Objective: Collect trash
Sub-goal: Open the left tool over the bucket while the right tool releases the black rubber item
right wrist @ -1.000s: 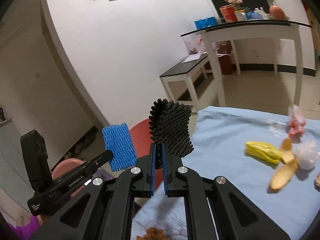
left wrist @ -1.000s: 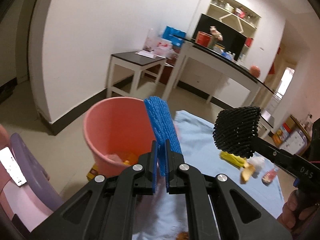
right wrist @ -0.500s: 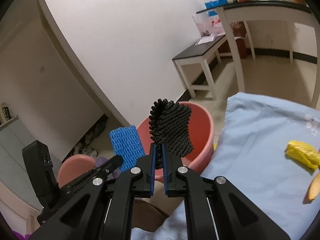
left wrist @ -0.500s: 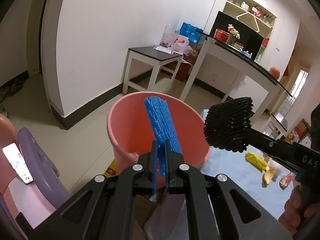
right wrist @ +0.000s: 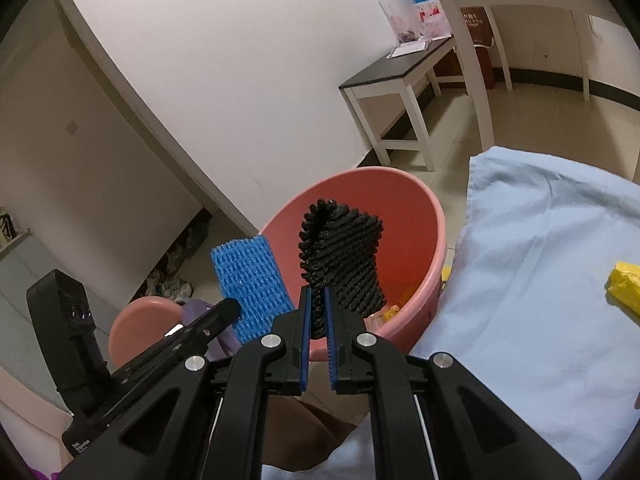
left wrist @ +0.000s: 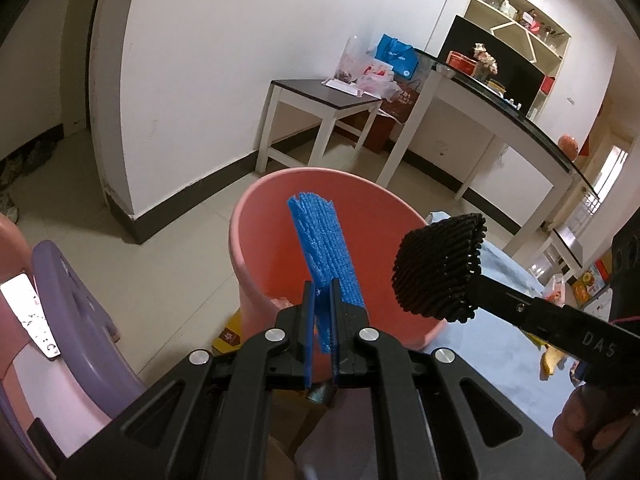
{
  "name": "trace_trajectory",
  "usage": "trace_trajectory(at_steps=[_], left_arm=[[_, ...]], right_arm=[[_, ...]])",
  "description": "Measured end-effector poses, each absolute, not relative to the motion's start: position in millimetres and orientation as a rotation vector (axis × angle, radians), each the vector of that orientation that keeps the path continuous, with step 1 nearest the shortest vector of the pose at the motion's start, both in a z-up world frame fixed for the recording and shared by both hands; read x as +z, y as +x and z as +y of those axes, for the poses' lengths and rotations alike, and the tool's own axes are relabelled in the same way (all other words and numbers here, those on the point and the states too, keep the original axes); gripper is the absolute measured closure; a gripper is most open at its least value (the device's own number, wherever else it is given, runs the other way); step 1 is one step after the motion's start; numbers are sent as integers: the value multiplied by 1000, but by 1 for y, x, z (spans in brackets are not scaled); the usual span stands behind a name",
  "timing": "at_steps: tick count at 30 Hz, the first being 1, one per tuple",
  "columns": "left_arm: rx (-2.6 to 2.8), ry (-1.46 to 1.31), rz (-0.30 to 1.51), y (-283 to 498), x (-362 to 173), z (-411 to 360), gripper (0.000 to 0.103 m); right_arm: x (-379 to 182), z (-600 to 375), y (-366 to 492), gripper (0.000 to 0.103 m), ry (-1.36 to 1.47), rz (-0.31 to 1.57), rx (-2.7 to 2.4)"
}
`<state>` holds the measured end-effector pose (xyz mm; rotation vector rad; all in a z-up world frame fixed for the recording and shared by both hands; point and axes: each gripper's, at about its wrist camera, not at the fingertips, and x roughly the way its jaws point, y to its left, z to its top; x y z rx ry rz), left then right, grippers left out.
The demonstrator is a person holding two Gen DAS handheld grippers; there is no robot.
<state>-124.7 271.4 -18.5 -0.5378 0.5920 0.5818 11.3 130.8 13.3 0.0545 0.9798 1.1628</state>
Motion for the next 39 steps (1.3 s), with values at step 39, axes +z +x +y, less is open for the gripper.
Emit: trace_trajectory(at_steps=[39], left_arm=[[486, -547, 565, -126, -1, 240, 74]], right_arm=[[24, 74, 1, 63, 83, 916, 1125]])
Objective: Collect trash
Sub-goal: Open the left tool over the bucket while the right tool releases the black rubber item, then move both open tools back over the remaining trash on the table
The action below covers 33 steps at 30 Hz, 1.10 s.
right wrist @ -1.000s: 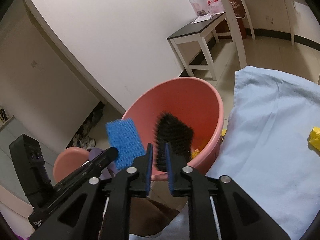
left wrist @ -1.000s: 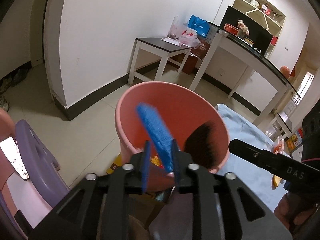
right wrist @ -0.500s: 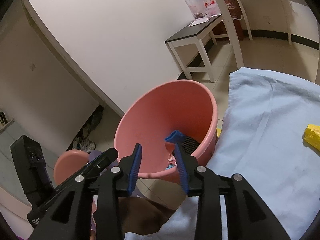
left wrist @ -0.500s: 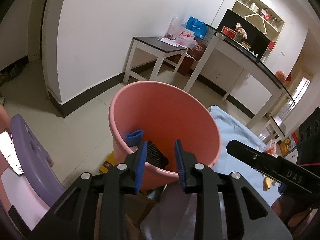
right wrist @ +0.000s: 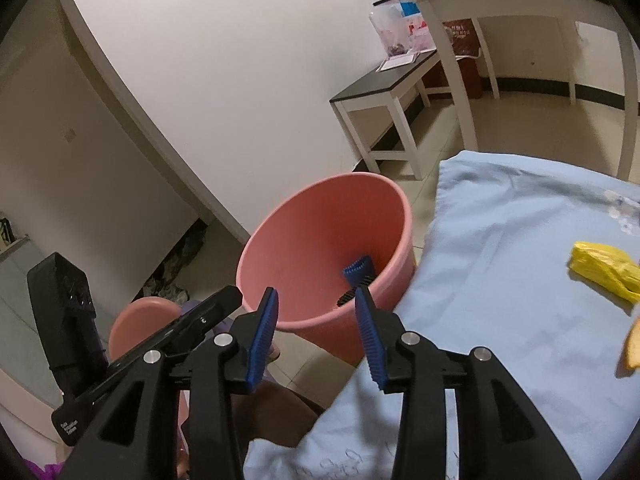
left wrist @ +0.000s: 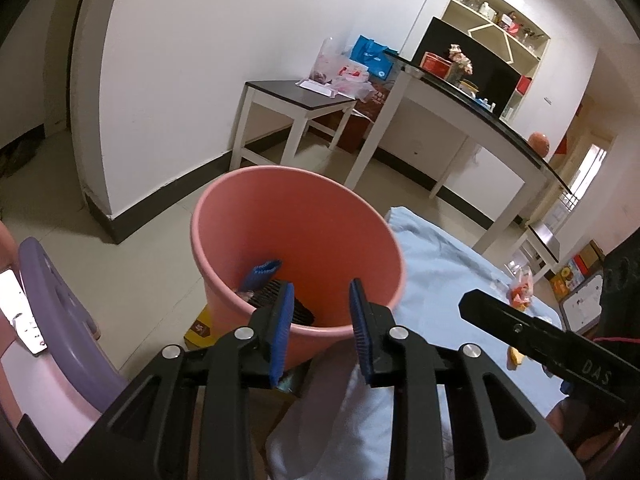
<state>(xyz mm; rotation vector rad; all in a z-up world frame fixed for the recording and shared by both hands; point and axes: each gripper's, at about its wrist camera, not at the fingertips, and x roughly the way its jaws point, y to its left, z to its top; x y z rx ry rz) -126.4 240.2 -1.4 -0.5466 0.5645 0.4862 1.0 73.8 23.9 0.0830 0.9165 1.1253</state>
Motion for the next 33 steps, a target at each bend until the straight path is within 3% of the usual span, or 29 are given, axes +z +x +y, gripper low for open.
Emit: trace_trajectory(at_steps=[33], left_arm=[[292, -396, 568, -130, 11, 108, 74]], right_arm=[[34, -153, -23, 61, 263, 803, 783]])
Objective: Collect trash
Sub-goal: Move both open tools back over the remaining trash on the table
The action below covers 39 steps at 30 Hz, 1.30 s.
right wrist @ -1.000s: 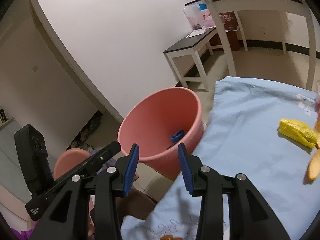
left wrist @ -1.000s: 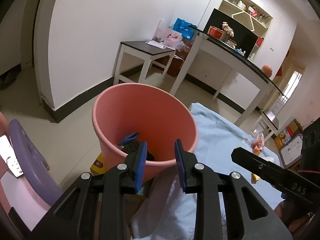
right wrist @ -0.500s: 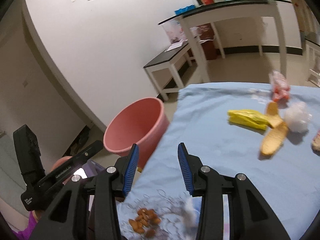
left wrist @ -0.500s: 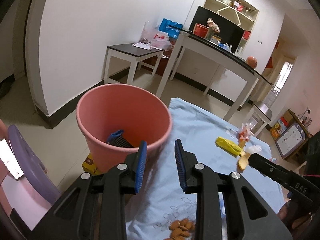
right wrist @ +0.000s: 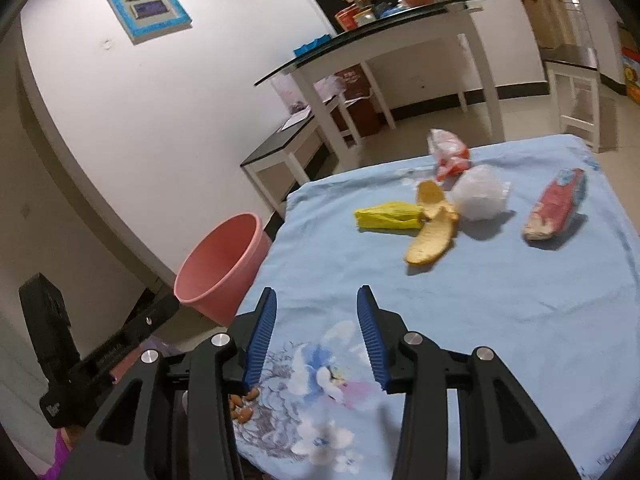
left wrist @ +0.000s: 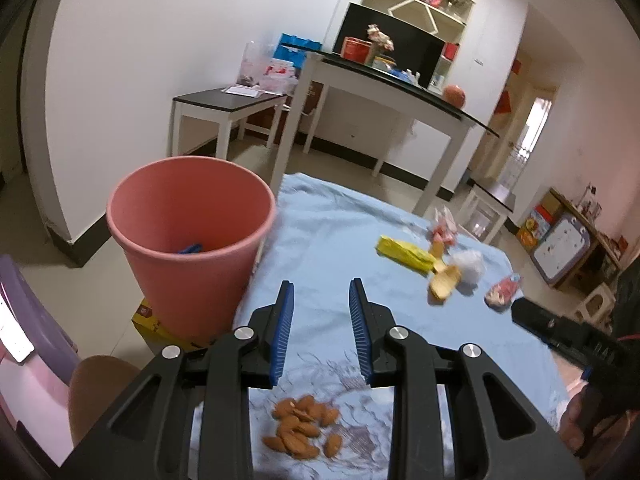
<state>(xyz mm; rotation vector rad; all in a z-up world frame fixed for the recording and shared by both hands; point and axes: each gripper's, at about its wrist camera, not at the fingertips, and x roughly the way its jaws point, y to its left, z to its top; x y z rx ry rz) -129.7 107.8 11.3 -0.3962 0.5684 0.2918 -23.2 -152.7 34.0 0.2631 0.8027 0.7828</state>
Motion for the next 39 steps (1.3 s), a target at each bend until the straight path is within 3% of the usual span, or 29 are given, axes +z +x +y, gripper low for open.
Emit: trace_trajectory(at_steps=[11, 36, 39], left_arm=[[229, -352, 590, -139, 2, 64, 74], [74, -379, 523, -178, 4, 39, 74], [72, -366, 514, -182, 6, 36, 74]], right_arm=[[44, -163, -59, 59, 209, 724, 767], [58, -155, -146, 56, 34, 593, 655], [59, -158, -154, 49, 35, 570, 646]])
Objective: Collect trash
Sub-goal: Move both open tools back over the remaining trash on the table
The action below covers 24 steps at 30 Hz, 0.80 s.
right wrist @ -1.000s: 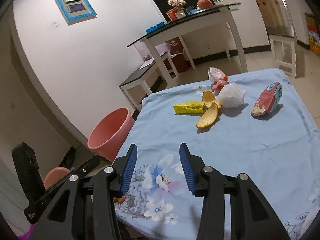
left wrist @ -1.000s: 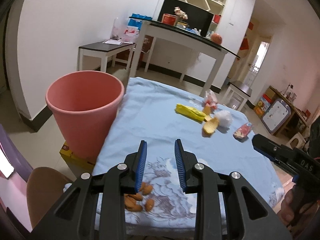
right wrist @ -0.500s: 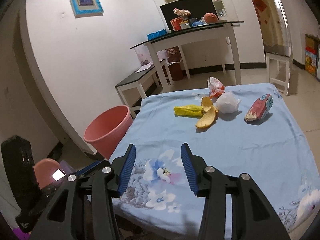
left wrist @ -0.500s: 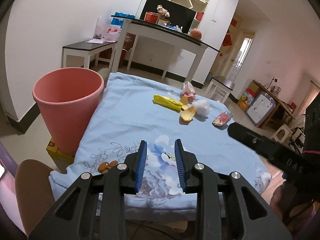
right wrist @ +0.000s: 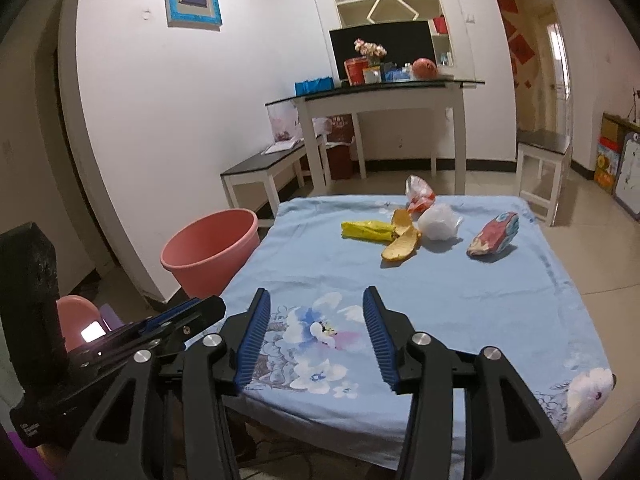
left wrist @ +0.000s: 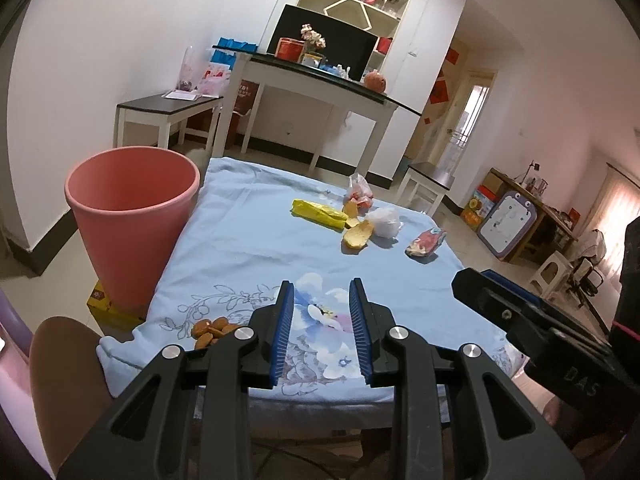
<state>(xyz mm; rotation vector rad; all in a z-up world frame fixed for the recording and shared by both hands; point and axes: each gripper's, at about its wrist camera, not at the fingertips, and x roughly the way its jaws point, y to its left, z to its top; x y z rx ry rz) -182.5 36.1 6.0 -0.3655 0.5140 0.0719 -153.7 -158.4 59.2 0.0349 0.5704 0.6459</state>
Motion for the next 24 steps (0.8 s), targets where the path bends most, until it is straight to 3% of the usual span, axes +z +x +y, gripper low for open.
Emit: trace_trajectory(at_steps=[12, 24], left_arm=[[106, -370, 538, -185, 1, 36, 74], [11, -243, 633, -136, -9, 13, 74]], right_arm=[[52, -159, -154, 41, 50, 570, 710], [40, -199, -96, 41, 177, 610, 635]])
